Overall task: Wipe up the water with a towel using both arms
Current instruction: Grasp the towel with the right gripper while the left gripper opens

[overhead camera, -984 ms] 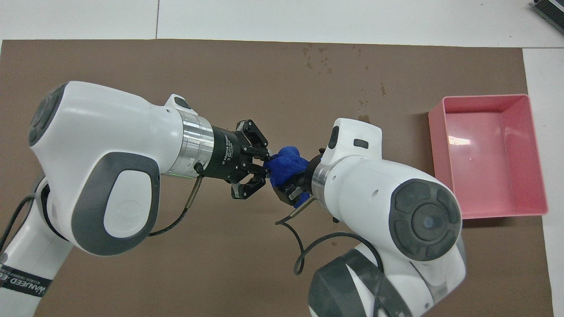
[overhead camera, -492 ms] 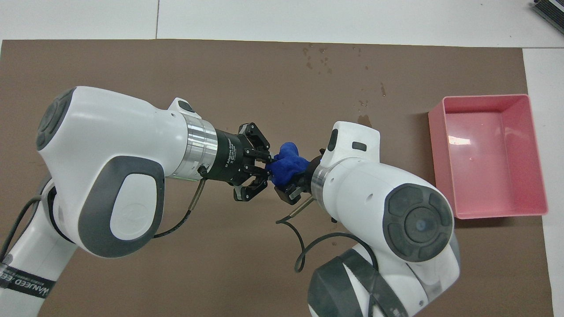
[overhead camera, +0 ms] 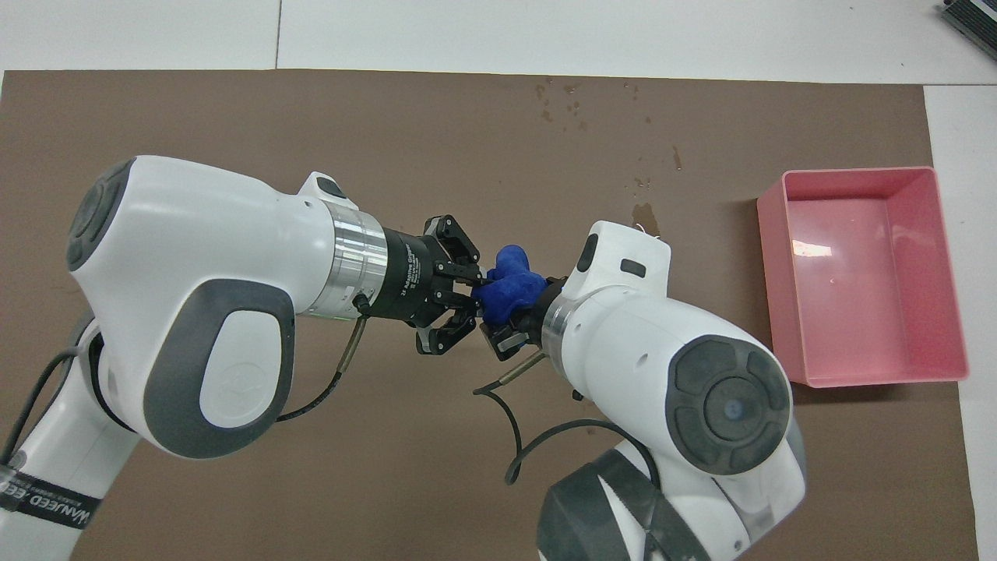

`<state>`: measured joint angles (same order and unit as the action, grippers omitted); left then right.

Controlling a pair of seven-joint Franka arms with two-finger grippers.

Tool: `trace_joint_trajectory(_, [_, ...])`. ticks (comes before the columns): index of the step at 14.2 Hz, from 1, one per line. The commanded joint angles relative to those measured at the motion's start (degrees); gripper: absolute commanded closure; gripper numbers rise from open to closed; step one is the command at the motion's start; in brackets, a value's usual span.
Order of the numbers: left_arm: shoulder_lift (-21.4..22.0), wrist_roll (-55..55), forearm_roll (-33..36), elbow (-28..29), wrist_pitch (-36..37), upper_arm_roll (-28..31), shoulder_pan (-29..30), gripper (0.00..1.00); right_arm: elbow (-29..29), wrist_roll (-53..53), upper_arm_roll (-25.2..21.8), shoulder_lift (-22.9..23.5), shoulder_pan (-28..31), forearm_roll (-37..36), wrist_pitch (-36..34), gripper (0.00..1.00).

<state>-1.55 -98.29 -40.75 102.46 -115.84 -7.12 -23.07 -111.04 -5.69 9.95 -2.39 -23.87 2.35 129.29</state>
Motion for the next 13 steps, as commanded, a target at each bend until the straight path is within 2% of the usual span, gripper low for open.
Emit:
trace_joint_trajectory(1, [2.43, -0.67, -1.44, 1.78, 0.00, 0.53, -3.29, 1.00, -0.05, -1.35, 0.07, 0.89, 0.14, -0.77, 2.46, 0.69])
trace_joint_trajectory(2, [2.43, -0.59, -1.44, 1.78, -0.09, 0.53, -3.47, 1.00, 0.03, -0.74, 0.07, 0.89, 0.40, -0.77, 2.55, 0.82])
trace_joint_trajectory(3, [2.43, -0.50, -1.44, 1.78, -0.18, 0.53, -3.56, 1.00, 0.03, 0.66, 0.07, 0.98, 0.67, -0.77, 2.98, 1.00])
trace_joint_trajectory(5, [2.43, -0.06, -1.26, 1.78, -0.87, 0.53, -3.73, 1.00, 0.21, 1.64, 0.07, 1.33, 0.93, -0.59, 3.60, 1.00])
trace_joint_trajectory(6, [2.34, 0.20, -0.91, 1.69, -1.31, 0.53, -3.73, 0.63, 0.21, 1.73, -0.02, 1.33, 0.93, -0.50, 3.60, 1.00])
trace_joint_trajectory(7, [2.25, -0.58, -0.82, 1.51, -1.58, 0.45, -4.08, 0.01, 0.21, 1.73, -0.02, 1.33, 1.19, -0.50, 3.60, 1.00])
trace_joint_trajectory(10, [2.34, -0.32, -0.65, 1.42, -1.67, 0.53, -4.44, 0.00, 0.21, 2.61, -0.02, 1.33, 1.72, -0.50, 2.12, 1.00])
trace_joint_trajectory(13, [2.34, -0.23, -0.56, 1.34, -1.67, 0.53, -4.35, 0.00, 0.21, 10.84, -0.02, 0.81, 3.83, -0.33, -4.72, 1.00])
